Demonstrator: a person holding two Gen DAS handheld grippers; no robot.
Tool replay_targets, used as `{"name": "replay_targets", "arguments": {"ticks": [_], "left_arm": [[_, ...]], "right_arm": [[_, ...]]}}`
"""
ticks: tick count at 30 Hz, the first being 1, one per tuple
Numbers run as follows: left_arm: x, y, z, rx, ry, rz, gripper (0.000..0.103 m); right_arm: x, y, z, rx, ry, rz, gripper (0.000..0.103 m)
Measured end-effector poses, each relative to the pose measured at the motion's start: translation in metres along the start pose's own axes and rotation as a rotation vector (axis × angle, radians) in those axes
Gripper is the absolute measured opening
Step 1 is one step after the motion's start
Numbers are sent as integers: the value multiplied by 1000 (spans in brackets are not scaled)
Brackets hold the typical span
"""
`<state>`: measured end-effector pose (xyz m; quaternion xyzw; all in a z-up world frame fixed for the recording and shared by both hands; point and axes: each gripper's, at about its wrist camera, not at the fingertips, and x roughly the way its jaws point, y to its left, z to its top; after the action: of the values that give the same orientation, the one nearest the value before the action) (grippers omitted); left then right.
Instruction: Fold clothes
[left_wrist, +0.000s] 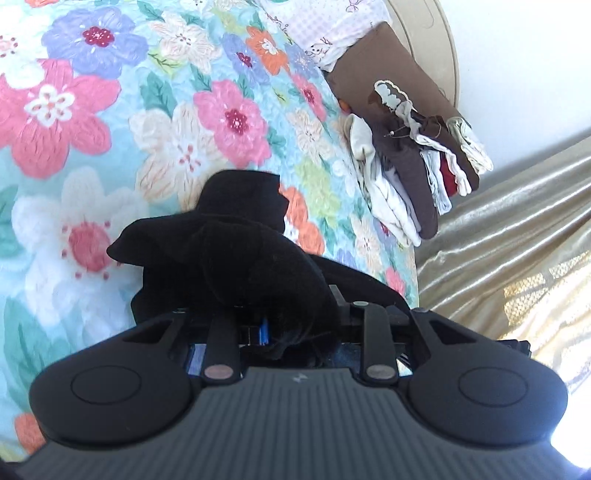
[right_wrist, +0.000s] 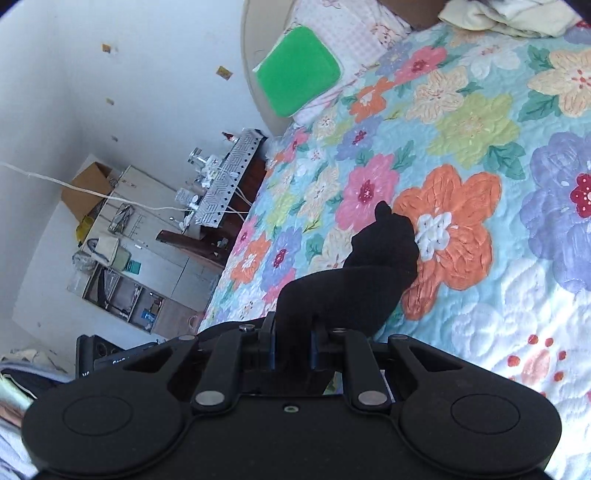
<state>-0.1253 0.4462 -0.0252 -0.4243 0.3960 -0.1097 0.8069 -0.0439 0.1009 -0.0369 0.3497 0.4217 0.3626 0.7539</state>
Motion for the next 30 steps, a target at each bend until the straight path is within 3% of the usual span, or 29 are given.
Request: {"name": "replay_targets", "arguments": {"ticks": [7,11,14,16,18,22,24,26,30], "left_arm": [[32,1,49,-3,-2,59,28],[55,15,77,-35,-13,106,29],[76,35,90,-94,-32,109,29],[87,49,90,-161,-82,58,29],[93,55,88,-161,-106,37,29],[92,66,86,-152,-142,-14,29],[83,74,83,-178,-182,-49,29],[72,78,80,-164,-230,-35,30],[51,70,85,-70,-305,40,33]], "right_arm": [[40,-17,44,306,18,-24,20],[67,-34,67,446,62,-5,31],[85,-49,81,459,66,-17,31],[90,-57,84,449,50,-58,33],[92,-67,84,469,40,-59,34],[90,-93,82,557,35,58,55],[85,-107,80,608,23,147,56],[76,-106,81,546,6,133,57],[66,-85,80,279,25,6,58]]}}
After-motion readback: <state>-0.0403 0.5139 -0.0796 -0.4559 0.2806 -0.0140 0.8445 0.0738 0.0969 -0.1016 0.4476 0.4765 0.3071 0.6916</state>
